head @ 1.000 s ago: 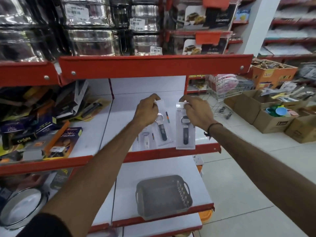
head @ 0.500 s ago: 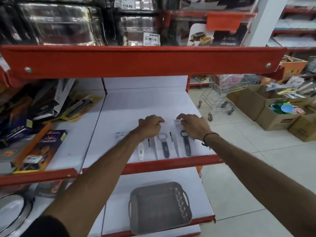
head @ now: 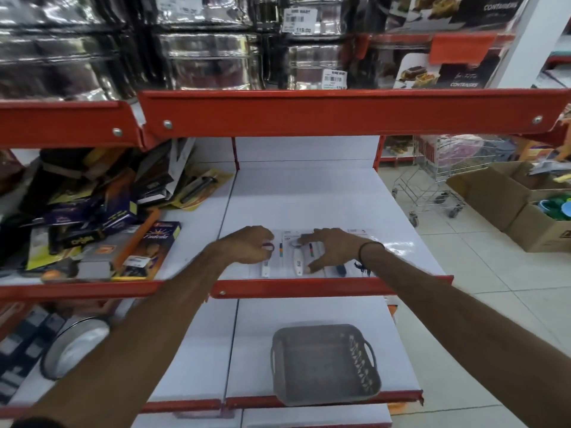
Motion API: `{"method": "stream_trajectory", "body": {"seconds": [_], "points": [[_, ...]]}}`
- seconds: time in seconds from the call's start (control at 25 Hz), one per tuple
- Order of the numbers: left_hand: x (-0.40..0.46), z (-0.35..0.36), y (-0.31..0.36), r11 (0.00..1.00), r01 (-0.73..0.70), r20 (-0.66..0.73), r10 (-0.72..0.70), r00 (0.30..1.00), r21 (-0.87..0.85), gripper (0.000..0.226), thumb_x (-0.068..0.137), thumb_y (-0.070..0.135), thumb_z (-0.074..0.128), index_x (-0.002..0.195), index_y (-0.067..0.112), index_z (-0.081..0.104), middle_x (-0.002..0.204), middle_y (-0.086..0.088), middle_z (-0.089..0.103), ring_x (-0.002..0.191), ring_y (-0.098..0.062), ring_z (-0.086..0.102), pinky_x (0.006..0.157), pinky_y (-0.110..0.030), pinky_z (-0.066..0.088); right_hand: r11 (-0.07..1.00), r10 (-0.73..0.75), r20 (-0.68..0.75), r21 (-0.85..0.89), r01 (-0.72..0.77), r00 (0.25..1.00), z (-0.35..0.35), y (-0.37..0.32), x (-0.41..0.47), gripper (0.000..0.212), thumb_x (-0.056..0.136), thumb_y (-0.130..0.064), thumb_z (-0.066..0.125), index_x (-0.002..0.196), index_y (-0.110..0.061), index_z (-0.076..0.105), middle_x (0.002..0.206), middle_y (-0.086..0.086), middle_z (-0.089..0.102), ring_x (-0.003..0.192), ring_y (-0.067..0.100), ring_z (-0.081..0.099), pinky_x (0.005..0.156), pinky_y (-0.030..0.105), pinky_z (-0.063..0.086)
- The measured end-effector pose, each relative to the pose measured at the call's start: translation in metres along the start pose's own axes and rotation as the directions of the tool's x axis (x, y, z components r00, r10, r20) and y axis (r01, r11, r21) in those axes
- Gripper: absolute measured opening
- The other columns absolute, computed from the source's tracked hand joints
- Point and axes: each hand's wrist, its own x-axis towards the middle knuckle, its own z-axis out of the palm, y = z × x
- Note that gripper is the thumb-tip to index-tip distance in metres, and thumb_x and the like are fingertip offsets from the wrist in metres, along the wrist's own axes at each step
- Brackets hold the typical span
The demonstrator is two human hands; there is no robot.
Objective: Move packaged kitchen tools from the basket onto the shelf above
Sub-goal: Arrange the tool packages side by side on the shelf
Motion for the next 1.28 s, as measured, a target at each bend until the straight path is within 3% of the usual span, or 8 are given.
{"method": "stream_trajectory", "body": {"seconds": [0.12, 0.36, 0.52, 0.6, 0.68, 0.8, 0.96, 1.28], "points": [[-0.007, 0.008, -0.004, 0.999, -0.003, -0.030, 0.004, 1.000, 0.042, 0.065, 0.089, 0.030, 0.062, 0.150, 0.018, 0.041, 0.160, -0.003, 0.038, 0.142, -0.024, 0.041, 0.117, -0.032, 0.034, 0.999, -0.015, -0.027, 0.034, 0.015, 1.000, 0.002, -0.005, -0.002, 0.077, 0.073, -0.048, 0.081, 0.142, -0.036, 0.048, 0.155, -0.005, 0.040, 0.142, 0.020, 0.036, 0.117, 0.036, 0.022], [-0.006, 0.009, -0.004, 1.000, -0.017, -0.040, 0.018, 0.999, 0.025, 0.064, 0.087, 0.029, 0.062, 0.147, 0.017, 0.044, 0.157, -0.002, 0.043, 0.139, -0.024, 0.046, 0.110, -0.030, 0.036, 0.998, -0.001, -0.052, 0.064, 0.005, 0.999, 0.001, -0.008, -0.001, 0.076, 0.069, -0.046, 0.084, 0.138, -0.037, 0.053, 0.154, -0.005, 0.042, 0.141, 0.021, 0.038, 0.118, 0.039, 0.022], [-0.002, 0.006, 0.001, 0.998, -0.033, 0.007, 0.032, 0.999, 0.053, 0.069, 0.091, 0.024, 0.062, 0.152, 0.012, 0.033, 0.166, -0.002, 0.024, 0.145, -0.020, 0.038, 0.115, -0.027, 0.031, 0.999, 0.010, -0.022, 0.048, -0.009, 1.000, -0.009, -0.007, -0.004, 0.096, 0.068, -0.048, 0.085, 0.148, -0.037, 0.035, 0.160, -0.005, 0.032, 0.147, 0.022, 0.028, 0.121, 0.045, 0.017], [0.001, 0.002, 0.011, 0.994, -0.078, -0.045, 0.082, 0.996, 0.074, 0.070, 0.091, 0.026, 0.062, 0.153, 0.013, 0.032, 0.168, 0.000, 0.017, 0.148, -0.020, 0.031, 0.119, -0.030, 0.027, 1.000, 0.020, -0.043, 0.018, -0.019, 0.999, -0.023, 0.001, -0.010, 0.105, 0.065, -0.048, 0.086, 0.151, -0.034, 0.029, 0.160, -0.005, 0.031, 0.147, 0.021, 0.028, 0.122, 0.044, 0.018], [0.002, 0.001, 0.025, 0.990, -0.124, -0.090, 0.130, 0.987, 0.075, 0.070, 0.087, 0.035, 0.067, 0.150, 0.019, 0.039, 0.164, -0.001, 0.030, 0.144, -0.023, 0.038, 0.116, -0.033, 0.032, 0.999, 0.011, -0.025, -0.041, -0.012, 1.000, -0.036, 0.012, -0.018, 0.102, 0.064, -0.045, 0.088, 0.150, -0.028, 0.035, 0.157, -0.002, 0.038, 0.143, 0.022, 0.035, 0.118, 0.038, 0.024], [0.004, 0.011, 0.042, 0.981, -0.163, -0.029, 0.167, 0.986, 0.107, 0.069, 0.081, 0.045, 0.071, 0.143, 0.024, 0.048, 0.152, 0.000, 0.047, 0.133, -0.024, 0.049, 0.109, -0.034, 0.040, 0.992, 0.064, 0.067, -0.114, -0.056, 0.996, -0.036, 0.029, -0.031, 0.097, 0.065, -0.043, 0.087, 0.148, -0.026, 0.040, 0.157, 0.000, 0.038, 0.143, 0.023, 0.034, 0.116, 0.037, 0.025], [0.005, 0.019, 0.045, 0.983, -0.161, 0.006, 0.161, 0.987, 0.084, 0.069, 0.078, 0.045, 0.076, 0.139, 0.024, 0.050, 0.146, 0.001, 0.052, 0.129, -0.021, 0.052, 0.100, -0.029, 0.039, 0.994, 0.095, 0.052, -0.062, -0.092, 0.994, -0.027, 0.034, -0.029, 0.089, 0.068, -0.044, 0.085, 0.146, -0.027, 0.044, 0.157, -0.001, 0.038, 0.144, 0.023, 0.033, 0.119, 0.043, 0.025], [0.005, 0.018, 0.048, 0.988, -0.135, 0.013, 0.135, 0.991, 0.079, 0.070, 0.078, 0.043, 0.077, 0.139, 0.023, 0.050, 0.146, 0.000, 0.051, 0.128, -0.022, 0.052, 0.096, -0.028, 0.039, 0.997, 0.080, 0.041, -0.021, -0.079, 0.996, -0.020, 0.029, -0.023, 0.088, 0.066, -0.046, 0.086, 0.144, -0.029, 0.047, 0.155, 0.000, 0.040, 0.142, 0.025, 0.035, 0.115, 0.041, 0.028]]}}
